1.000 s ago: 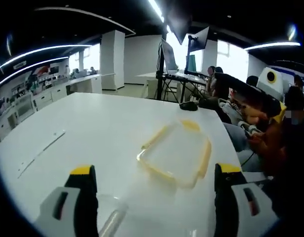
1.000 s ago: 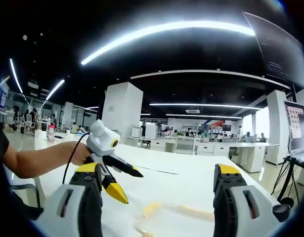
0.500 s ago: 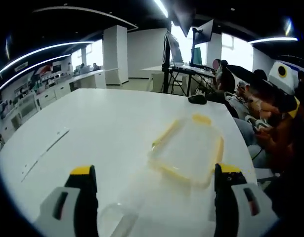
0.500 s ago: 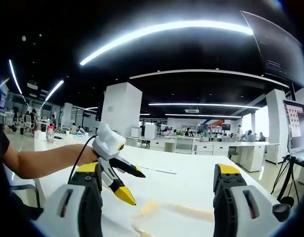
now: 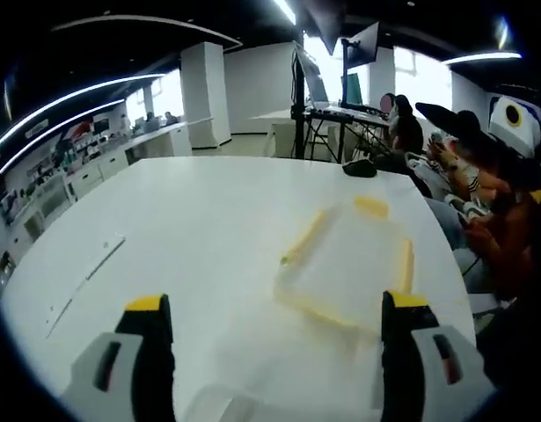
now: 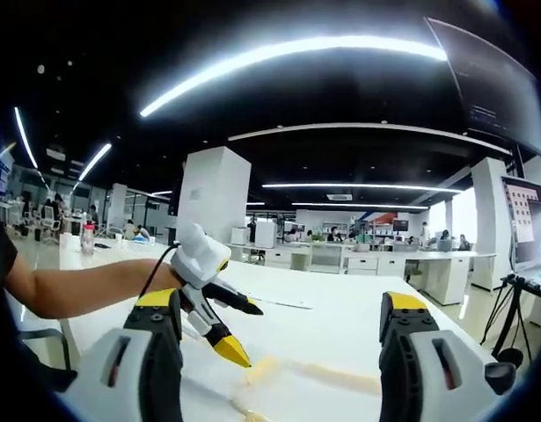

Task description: Snap each plastic latch of the storage box into its locked position after aligning the lid with the box until every specified latch is closed and the lid sits flush.

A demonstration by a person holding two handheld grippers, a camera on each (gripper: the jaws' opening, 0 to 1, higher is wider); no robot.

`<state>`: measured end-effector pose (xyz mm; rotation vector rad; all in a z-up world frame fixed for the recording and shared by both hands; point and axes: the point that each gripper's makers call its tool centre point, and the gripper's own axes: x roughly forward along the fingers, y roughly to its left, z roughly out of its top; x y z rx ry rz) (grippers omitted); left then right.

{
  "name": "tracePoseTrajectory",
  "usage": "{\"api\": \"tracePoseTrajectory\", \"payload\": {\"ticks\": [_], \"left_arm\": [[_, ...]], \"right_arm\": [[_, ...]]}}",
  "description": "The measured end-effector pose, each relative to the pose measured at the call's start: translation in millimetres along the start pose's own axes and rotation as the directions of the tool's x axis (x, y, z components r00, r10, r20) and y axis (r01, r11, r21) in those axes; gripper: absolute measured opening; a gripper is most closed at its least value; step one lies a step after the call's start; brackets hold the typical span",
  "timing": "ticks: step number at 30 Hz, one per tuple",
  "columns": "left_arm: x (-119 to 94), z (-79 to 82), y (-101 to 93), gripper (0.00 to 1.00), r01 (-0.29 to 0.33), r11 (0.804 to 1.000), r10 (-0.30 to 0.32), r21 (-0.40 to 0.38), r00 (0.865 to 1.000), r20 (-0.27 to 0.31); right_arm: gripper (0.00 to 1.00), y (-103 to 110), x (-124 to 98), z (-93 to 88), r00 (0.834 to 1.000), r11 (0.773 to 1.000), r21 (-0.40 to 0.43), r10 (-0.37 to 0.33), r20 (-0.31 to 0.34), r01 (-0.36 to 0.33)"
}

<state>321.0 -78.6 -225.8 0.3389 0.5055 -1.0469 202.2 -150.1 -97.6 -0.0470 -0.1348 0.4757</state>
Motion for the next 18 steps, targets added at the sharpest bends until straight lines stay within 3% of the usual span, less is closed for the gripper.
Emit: {"api": "tracePoseTrajectory", "payload": {"ticks": [18], "left_arm": [[15, -12.6, 13.2, 0.98, -0.042, 0.999, 0.042, 0.004, 0.997, -0.058]], "right_arm": [[0.94, -10, 1, -0.2, 1.000, 1.000, 0.004, -0.012, 0.001, 0.012]]}}
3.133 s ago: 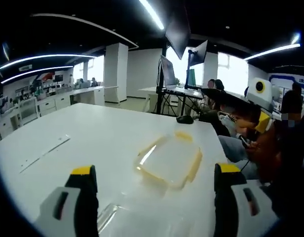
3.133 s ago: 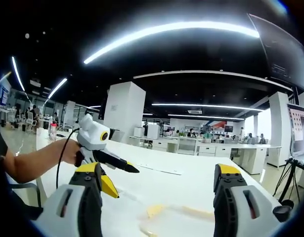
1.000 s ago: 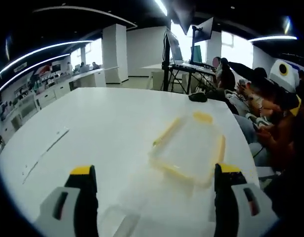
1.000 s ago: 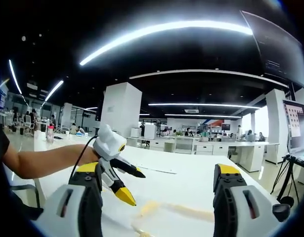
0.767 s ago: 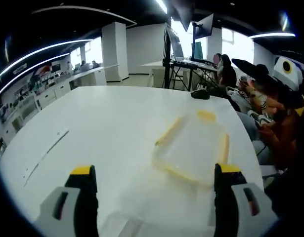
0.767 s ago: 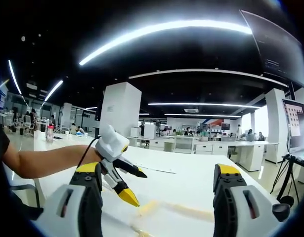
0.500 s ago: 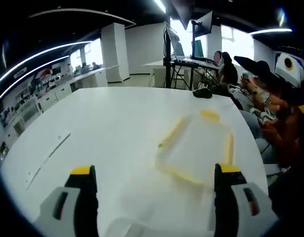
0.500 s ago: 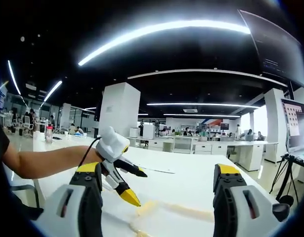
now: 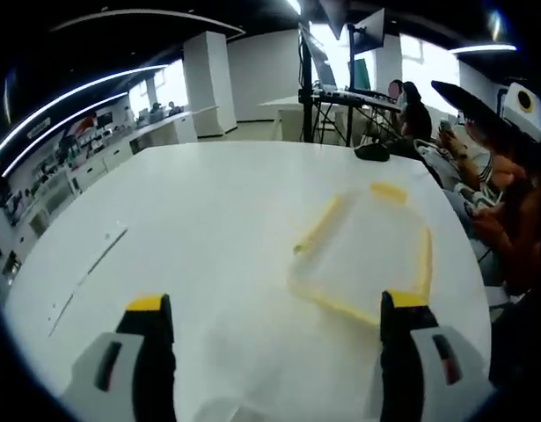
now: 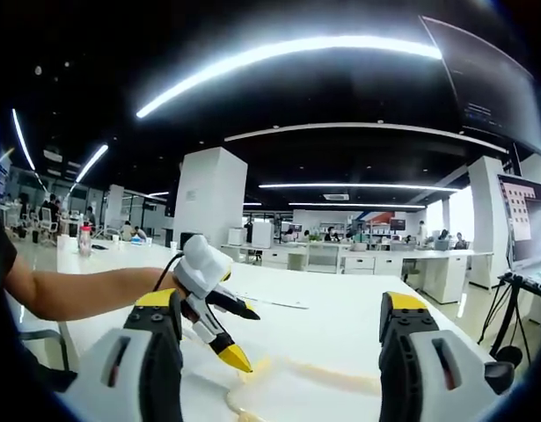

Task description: Snap each plastic latch of the storage box into its locked position after aligning the lid with the box until every specified latch is closed and the lid sits flush.

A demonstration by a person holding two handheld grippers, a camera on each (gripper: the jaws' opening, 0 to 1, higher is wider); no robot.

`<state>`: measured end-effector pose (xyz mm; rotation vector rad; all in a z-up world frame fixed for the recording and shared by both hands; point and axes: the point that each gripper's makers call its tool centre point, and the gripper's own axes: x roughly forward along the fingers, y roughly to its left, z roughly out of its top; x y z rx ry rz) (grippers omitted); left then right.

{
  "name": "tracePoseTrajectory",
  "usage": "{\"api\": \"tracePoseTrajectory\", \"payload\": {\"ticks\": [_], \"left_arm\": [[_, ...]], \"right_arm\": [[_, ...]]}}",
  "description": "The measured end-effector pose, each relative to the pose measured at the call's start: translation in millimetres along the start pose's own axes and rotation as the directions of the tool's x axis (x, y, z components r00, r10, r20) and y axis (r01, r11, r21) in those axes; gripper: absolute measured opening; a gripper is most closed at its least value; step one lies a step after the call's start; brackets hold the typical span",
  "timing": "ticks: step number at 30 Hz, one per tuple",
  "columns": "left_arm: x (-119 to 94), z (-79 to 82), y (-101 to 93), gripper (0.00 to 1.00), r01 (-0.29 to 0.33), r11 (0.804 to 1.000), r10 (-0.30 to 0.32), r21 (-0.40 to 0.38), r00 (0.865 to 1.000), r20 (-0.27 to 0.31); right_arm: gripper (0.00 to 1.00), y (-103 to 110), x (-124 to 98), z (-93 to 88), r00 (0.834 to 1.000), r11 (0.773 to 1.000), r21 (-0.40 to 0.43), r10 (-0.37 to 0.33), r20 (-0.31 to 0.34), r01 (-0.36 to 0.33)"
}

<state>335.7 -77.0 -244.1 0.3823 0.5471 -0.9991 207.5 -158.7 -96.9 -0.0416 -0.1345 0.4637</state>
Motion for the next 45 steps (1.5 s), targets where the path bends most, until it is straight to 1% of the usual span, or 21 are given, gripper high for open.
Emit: {"api": "tracePoseTrajectory", "payload": {"ticks": [7, 9, 10, 13, 18, 22, 26, 30, 33, 38, 42, 45], "left_arm": [[3, -2.5, 3.6, 0.98, -0.001, 1.000, 0.001, 0.002, 1.000, -0.010], [4, -7.9, 6.4, 0.98, -0.016, 1.000, 0.017, 0.020, 0.999, -0.038], [4, -9.1, 6.5, 0.98, -0.019, 1.000, 0.020, 0.022, 0.999, -0.043], [4, -8.8, 5.6, 0.98, -0.014, 1.000, 0.015, 0.025, 0.999, -0.038], [5, -11.4, 3.4, 0.98, -0.009, 1.000, 0.010, 0.023, 0.999, -0.047], [2, -16.5, 7.4, 0.99, -0.031, 0.998, 0.036, 0.055, 0.996, -0.083], [1, -18.4, 9.3, 0.98, -0.045, 0.996, 0.053, 0.075, 0.993, -0.101], [3, -17.9, 6.0, 0.98, -0.027, 0.995, 0.037, 0.092, 0.993, -0.113], [4, -21.3, 3.8, 0.98, -0.020, 0.994, 0.035, 0.107, 0.990, -0.134], [3, -20.2, -0.4, 0.98, -0.001, 0.992, 0.019, 0.130, 0.990, -0.138], [3, -18.2, -8.8, 0.98, 0.042, 0.983, -0.016, 0.176, 0.989, -0.149], [5, -17.4, -11.2, 0.98, 0.054, 0.981, -0.024, 0.188, 0.987, -0.161]], "right_arm": [[0.94, -5, 0, -6.1, 1.000, 1.000, 0.010, -0.014, -0.012, 0.014], [0.94, -6, 0, -8.3, 1.000, 1.000, 0.014, -0.018, -0.019, 0.018], [0.94, -7, 0, -8.8, 1.000, 1.000, 0.015, -0.019, -0.021, 0.019], [0.94, -6, -1, -8.5, 1.000, 1.000, 0.017, -0.018, -0.019, 0.019], [0.94, -6, -2, -10.5, 1.000, 1.000, 0.019, -0.018, -0.023, 0.018], [0.94, -5, -2, -12.7, 1.000, 1.000, 0.022, -0.014, -0.026, 0.015], [0.94, -5, -3, -12.8, 1.000, 1.000, 0.025, -0.014, -0.024, 0.014], [0.94, -7, -3, -14.1, 1.000, 0.999, 0.028, -0.017, -0.026, 0.018], [0.94, -8, -4, -14.3, 1.000, 0.999, 0.030, -0.018, -0.025, 0.019], [0.93, -9, -3, -14.9, 0.999, 0.999, 0.031, -0.017, -0.027, 0.018], [0.93, -8, -3, -16.7, 0.999, 0.999, 0.032, -0.014, -0.029, 0.015], [0.93, -8, -2, -17.4, 0.999, 0.999, 0.033, -0.012, -0.032, 0.013]]}}
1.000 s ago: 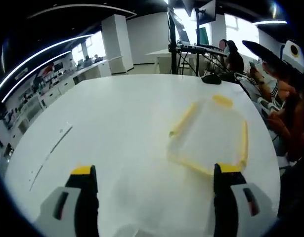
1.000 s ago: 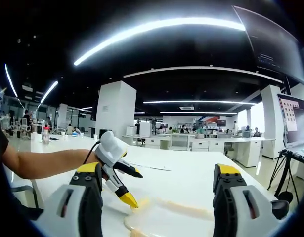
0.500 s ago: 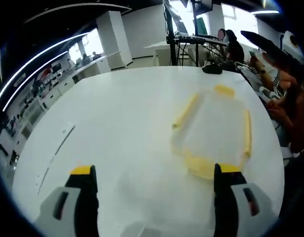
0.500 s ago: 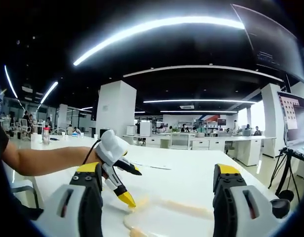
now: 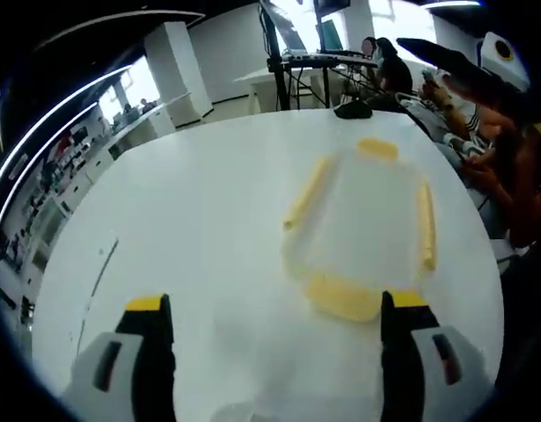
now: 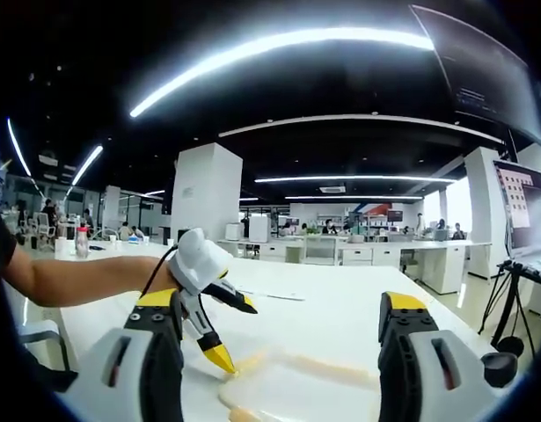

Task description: Snap each plastic latch of the storage box into its locked position after aligning the lid with the box until every specified latch is closed and the lid sits flush.

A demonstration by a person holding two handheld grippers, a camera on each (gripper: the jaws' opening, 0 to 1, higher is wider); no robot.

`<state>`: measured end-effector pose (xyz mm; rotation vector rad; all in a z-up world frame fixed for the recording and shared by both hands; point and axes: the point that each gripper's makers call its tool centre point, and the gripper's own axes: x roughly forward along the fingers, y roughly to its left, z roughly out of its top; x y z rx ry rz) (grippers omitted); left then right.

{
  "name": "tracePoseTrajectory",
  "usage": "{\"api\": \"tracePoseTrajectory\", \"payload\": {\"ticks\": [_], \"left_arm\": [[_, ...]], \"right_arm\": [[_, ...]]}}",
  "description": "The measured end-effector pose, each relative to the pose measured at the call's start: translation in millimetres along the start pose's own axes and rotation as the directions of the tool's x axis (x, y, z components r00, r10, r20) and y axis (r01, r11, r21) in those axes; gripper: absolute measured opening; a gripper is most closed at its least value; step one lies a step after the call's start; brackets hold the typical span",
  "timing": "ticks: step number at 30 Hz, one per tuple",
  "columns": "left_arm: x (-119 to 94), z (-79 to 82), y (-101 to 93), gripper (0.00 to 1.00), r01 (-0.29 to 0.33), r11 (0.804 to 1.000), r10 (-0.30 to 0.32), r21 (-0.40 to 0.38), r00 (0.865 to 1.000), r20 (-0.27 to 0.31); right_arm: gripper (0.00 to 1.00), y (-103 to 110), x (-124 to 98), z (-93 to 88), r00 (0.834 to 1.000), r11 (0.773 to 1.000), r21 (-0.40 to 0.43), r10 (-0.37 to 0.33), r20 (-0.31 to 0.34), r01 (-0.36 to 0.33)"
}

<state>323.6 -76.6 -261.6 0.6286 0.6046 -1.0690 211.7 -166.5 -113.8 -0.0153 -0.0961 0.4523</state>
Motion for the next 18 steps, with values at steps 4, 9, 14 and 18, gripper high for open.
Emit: {"api": "tracePoseTrajectory", "payload": {"ticks": [4, 9, 14, 18], "left_arm": [[2, -0.6, -3.3, 0.99, 0.030, 0.999, -0.030, 0.013, 0.999, -0.017], [4, -2.1, -8.4, 0.99, 0.055, 0.998, -0.053, 0.029, 0.997, -0.048], [7, -5.9, -14.8, 0.99, 0.084, 0.995, -0.080, 0.049, 0.994, -0.074], [8, -5.4, -17.9, 0.99, 0.109, 0.992, -0.105, 0.058, 0.992, -0.073]], "right_arm": [[0.93, 0, 0, 1.3, 1.000, 1.000, -0.003, 0.004, 0.006, -0.004], [0.93, -1, 1, -0.8, 1.000, 1.000, 0.000, 0.004, -0.001, -0.004], [0.92, -2, 1, -0.6, 1.000, 1.000, 0.002, 0.006, 0.003, -0.006], [0.92, -3, 1, -1.3, 1.000, 1.000, 0.005, 0.006, 0.004, -0.006]]}}
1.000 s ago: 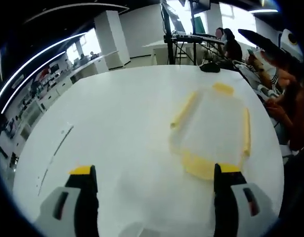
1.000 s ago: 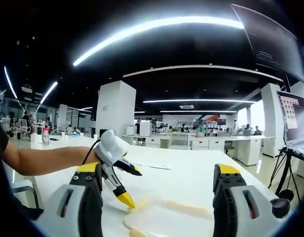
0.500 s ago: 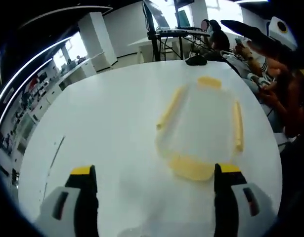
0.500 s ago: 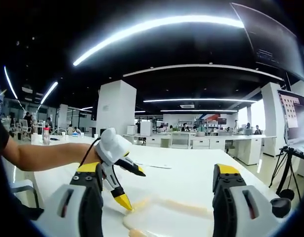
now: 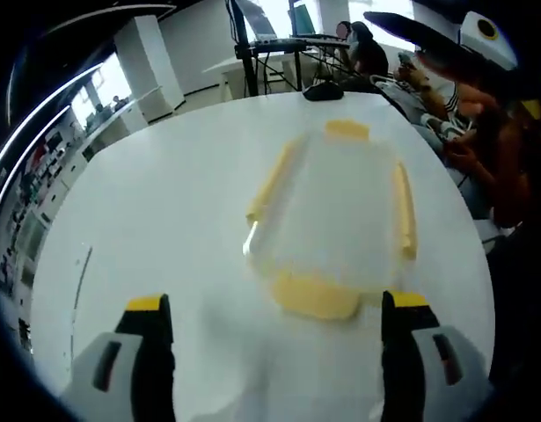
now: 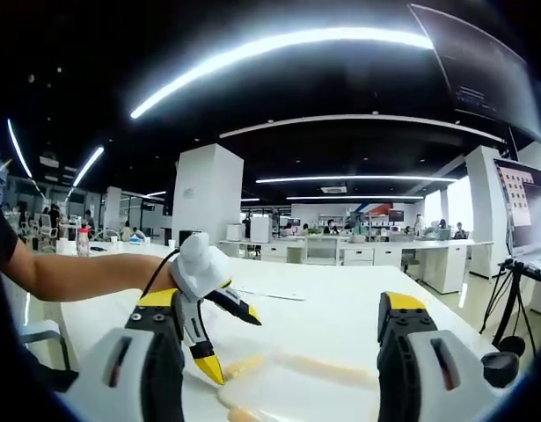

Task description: Snap each plastic latch of the storage box into its locked position after aligning the lid with the box until every specified latch is closed and the lid sits flush.

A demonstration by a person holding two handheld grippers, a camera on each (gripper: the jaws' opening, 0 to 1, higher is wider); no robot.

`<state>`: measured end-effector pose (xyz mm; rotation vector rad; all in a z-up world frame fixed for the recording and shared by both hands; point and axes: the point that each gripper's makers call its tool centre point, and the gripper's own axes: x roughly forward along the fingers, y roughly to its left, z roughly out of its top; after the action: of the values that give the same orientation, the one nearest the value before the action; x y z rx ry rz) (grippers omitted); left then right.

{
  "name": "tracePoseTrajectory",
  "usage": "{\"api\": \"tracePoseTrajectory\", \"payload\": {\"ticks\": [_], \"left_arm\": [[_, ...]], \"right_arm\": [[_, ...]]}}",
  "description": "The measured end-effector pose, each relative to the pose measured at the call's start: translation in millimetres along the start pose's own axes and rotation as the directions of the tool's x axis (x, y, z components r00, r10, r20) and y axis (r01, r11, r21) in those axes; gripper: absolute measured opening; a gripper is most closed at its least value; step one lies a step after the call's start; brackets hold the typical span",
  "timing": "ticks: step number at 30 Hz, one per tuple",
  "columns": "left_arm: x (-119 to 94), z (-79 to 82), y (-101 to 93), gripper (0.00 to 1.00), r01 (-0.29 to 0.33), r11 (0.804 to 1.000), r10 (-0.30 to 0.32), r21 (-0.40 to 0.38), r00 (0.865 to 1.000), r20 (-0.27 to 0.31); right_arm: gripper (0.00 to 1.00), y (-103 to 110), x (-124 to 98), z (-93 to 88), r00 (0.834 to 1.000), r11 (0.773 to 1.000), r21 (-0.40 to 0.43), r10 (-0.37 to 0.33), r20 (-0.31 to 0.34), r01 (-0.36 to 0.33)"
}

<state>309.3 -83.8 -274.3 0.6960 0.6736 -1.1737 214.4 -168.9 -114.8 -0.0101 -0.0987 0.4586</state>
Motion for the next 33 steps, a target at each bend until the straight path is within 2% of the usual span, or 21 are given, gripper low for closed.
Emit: {"api": "tracePoseTrajectory", "payload": {"ticks": [4, 7, 15, 19, 21, 27, 33], "left_arm": [[0, 1.4, -0.6, 0.98, 0.010, 1.000, -0.010, 0.030, 1.000, -0.004], [1, -1.3, -4.5, 0.98, 0.047, 0.997, -0.045, 0.068, 0.998, -0.035], [5, -3.2, -13.8, 0.98, 0.084, 0.992, -0.078, 0.099, 0.995, -0.058], [4, -1.5, -15.7, 0.91, 0.098, 0.983, -0.087, 0.159, 0.994, -0.073], [4, -0.5, -19.8, 0.89, 0.126, 0.974, -0.113, 0.191, 0.990, -0.079], [8, -3.1, -26.5, 0.84, 0.171, 0.960, -0.151, 0.220, 0.983, -0.106], [8, -2.6, -29.0, 0.82, 0.204, 0.955, -0.184, 0.213, 0.977, -0.110]], "right_arm": [[0.92, 0, 0, 0.1, 1.000, 1.000, 0.001, -0.001, 0.000, 0.001], [0.91, -2, 0, 0.3, 1.000, 1.000, 0.001, -0.005, 0.001, 0.005], [0.91, -2, 0, -2.8, 1.000, 1.000, -0.001, -0.001, -0.010, 0.001], [0.90, -1, 0, -3.7, 1.000, 1.000, -0.002, 0.006, -0.011, -0.006], [0.90, -2, 1, -5.9, 1.000, 1.000, 0.001, 0.006, -0.017, -0.006], [0.90, -3, 0, -6.8, 1.000, 1.000, 0.004, 0.009, -0.018, -0.009], [0.90, -4, 0, -8.1, 1.000, 1.000, 0.006, 0.009, -0.020, -0.009]]}}
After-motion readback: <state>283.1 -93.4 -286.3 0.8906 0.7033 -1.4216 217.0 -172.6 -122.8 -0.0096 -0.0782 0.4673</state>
